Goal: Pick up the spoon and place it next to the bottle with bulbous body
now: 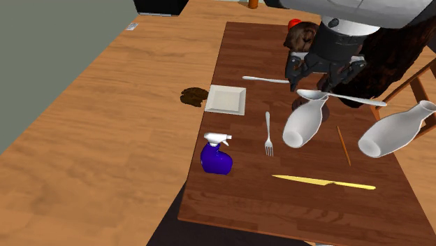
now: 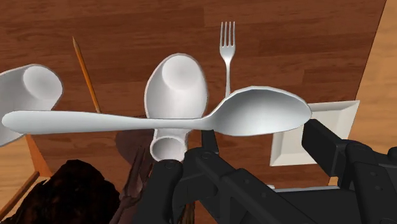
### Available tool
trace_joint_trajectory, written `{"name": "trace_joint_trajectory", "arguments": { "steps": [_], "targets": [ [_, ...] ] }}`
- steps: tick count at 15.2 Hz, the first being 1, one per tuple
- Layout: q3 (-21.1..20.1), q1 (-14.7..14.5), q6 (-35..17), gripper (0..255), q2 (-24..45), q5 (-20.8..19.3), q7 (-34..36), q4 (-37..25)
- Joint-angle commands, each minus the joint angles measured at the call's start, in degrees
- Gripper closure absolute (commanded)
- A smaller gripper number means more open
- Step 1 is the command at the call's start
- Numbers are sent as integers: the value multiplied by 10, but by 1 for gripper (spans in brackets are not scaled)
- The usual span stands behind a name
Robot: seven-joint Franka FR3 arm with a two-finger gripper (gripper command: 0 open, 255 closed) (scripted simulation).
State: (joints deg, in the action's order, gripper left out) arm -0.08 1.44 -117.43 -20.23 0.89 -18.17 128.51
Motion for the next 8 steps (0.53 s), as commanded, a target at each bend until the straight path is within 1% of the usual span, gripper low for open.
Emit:
{"name": "trace_joint_trajectory", "arguments": {
  "steps": [1, 8],
  "targets": [
    [20, 10, -1, 255, -4, -3, -30, 5],
    [92, 45, 3, 255, 22, -8, -132, -22]
  ]
}}
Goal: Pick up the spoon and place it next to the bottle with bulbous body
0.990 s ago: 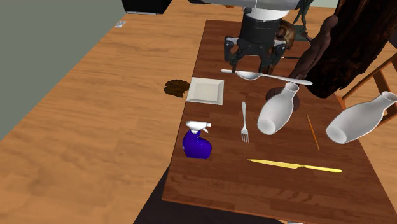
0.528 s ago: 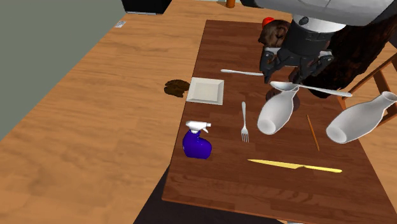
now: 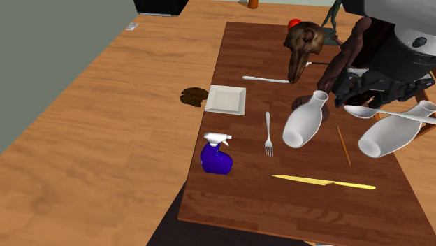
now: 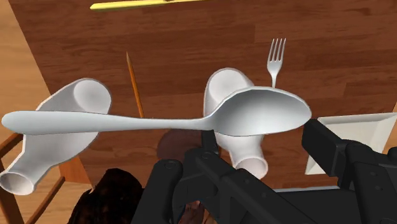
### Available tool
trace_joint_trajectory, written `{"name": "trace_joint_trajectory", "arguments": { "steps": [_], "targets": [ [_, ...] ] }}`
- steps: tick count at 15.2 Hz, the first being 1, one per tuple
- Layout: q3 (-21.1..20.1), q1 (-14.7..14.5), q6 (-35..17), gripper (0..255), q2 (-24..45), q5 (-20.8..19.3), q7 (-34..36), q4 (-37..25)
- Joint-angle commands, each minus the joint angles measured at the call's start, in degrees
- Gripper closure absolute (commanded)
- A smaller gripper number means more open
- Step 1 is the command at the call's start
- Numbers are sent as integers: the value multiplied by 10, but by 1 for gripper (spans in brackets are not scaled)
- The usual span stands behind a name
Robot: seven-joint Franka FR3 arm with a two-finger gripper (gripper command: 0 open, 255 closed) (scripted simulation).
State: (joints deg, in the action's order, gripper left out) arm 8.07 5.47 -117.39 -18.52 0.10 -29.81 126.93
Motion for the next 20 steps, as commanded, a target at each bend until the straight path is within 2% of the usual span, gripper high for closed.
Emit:
{"name": "trace_joint_trajectory", "arguments": {
  "steps": [1, 11, 20],
  "targets": [
    [20, 10, 3, 255, 11, 0, -31, -13],
    [116, 53, 19, 255, 104, 25, -182, -114],
    [183, 109, 61, 255, 239, 95, -323, -266]
  ]
}}
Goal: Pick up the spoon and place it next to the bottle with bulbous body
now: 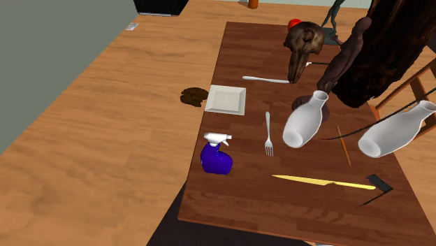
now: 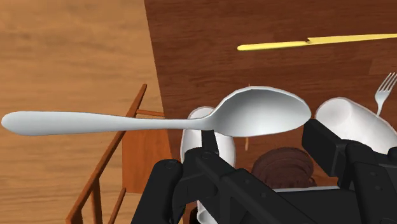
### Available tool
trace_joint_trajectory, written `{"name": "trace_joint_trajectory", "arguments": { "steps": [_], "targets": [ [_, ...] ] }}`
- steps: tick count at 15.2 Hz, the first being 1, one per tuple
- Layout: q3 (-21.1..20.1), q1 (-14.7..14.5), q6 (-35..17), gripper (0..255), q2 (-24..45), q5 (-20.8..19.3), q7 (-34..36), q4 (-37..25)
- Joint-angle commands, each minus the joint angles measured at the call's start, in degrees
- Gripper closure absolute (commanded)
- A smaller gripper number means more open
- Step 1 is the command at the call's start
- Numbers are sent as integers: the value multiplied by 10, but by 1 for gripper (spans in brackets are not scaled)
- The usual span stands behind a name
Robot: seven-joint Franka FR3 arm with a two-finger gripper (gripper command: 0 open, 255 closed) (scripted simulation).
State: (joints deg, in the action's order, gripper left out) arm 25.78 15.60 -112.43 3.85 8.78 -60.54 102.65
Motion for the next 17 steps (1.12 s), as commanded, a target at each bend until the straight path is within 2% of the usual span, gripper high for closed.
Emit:
{"name": "trace_joint_trajectory", "arguments": {
  "steps": [1, 17],
  "targets": [
    [11, 16, 18, 255, 31, 18, -29, -42],
    [6, 17, -97, 255, 56, 41, -54, 52]
  ]
}}
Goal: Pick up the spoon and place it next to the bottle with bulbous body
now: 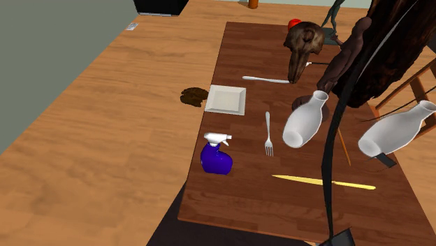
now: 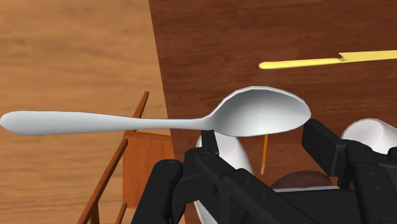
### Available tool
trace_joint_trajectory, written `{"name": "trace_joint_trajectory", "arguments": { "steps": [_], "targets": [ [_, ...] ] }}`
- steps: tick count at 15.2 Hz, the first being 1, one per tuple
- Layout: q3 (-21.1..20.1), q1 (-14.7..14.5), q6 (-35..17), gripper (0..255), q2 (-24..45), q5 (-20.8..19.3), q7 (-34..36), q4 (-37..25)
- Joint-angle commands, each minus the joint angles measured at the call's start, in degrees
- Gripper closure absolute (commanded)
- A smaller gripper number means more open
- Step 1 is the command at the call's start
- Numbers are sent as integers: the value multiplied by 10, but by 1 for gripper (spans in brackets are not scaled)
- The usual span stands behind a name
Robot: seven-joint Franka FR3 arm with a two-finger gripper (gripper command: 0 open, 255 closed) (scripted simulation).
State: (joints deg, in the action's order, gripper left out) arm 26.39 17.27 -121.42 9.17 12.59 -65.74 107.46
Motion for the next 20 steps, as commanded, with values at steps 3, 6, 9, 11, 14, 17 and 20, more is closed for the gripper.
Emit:
{"name": "trace_joint_trajectory", "arguments": {
  "steps": [3, 6, 9, 11, 14, 17, 20],
  "targets": [
    [-2, 1, -27, 255, 11, 9, -9, 17],
    [-4, 3, -47, 255, 21, 17, -16, 30],
    [-6, 4, -67, 255, 31, 26, -23, 41],
    [-8, 5, -79, 255, 38, 32, -29, 47],
    [-11, 7, -98, 255, 50, 43, -37, 57],
    [-14, 10, -117, 255, 63, 53, -46, 64],
    [-19, 13, -135, 255, 77, 65, -55, 71]
  ]
}}
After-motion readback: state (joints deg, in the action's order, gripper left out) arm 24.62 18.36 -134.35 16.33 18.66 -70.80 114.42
